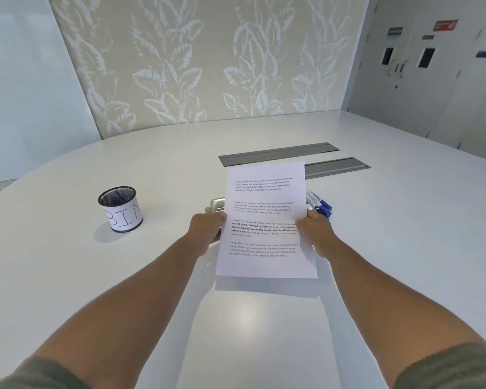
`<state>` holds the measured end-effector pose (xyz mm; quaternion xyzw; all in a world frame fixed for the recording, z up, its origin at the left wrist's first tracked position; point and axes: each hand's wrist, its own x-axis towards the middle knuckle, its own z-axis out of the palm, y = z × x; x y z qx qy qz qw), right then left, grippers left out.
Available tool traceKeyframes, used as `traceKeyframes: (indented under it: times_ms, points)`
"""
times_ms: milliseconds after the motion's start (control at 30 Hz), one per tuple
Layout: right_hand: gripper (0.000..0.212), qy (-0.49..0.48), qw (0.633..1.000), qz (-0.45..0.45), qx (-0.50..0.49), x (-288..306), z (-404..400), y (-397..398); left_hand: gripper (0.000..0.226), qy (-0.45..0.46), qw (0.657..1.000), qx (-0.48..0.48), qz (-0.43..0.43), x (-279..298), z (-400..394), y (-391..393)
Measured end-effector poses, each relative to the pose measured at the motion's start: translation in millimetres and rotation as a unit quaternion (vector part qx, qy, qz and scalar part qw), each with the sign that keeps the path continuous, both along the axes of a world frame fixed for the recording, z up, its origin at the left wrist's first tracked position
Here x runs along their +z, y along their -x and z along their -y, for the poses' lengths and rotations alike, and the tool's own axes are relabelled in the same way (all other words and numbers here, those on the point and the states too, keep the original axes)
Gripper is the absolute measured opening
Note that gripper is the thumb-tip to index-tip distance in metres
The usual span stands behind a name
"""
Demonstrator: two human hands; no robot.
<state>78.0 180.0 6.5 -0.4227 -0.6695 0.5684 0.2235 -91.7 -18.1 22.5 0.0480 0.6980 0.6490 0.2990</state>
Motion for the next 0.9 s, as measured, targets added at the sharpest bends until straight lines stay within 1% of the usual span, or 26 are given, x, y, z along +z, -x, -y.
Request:
traceKeyframes:
  times_ms: [33,100,133,233,300,400,467,533,600,667,767,833,900]
  points:
    - [0.025,-0.006,1.000,0.000,-0.006,-1,-1,-1,0.024,0.003,1.000,0.001,0.003,-3,-2,1]
    - [0.025,-0.008,1.000,0.001,-0.009,-2,-5,-3,0.008,0.022,1.000,0.011,-0.011,-10,-6,6]
    - [0.025,-0.008,1.000,0.001,-0.008,-3,-6,-4,0.005,0.029,0.999,0.021,-0.017,-14,-7,9]
    - [0.028,-0.007,1.000,0.005,-0.013,-7,-10,-4,0.017,0.037,0.997,0.056,-0.024,-29,-11,21]
    - [0.032,-0.006,1.000,0.008,-0.015,-9,-10,-3,0.022,0.058,0.995,0.076,-0.039,-36,-13,28]
    - [0.032,-0.002,1.000,0.014,-0.017,-11,-10,2,0.028,0.106,0.984,0.085,-0.117,-42,-17,38]
    - [0.030,0.003,1.000,0.022,-0.018,-13,-11,5,0.029,0.160,0.962,0.074,-0.209,-42,-20,47]
    - [0.031,0.008,0.999,0.030,-0.019,-16,-11,9,0.031,0.225,0.922,0.042,-0.311,-41,-24,57]
    - [0.032,0.011,0.999,0.038,-0.023,-19,-11,12,0.035,0.272,0.884,0.008,-0.380,-38,-30,65]
    - [0.029,0.007,0.998,0.050,-0.024,-23,-11,14,0.041,0.293,0.863,-0.026,-0.410,-35,-37,71]
    - [0.028,-0.001,0.998,0.063,-0.019,-26,-13,16,0.048,0.309,0.851,-0.084,-0.417,-30,-48,81]
    - [0.030,-0.005,0.998,0.065,-0.018,-28,-14,17,0.049,0.329,0.842,-0.123,-0.409,-27,-55,87]
    - [0.029,-0.003,0.998,0.065,-0.022,-29,-16,18,0.045,0.353,0.828,-0.149,-0.410,-24,-60,90]
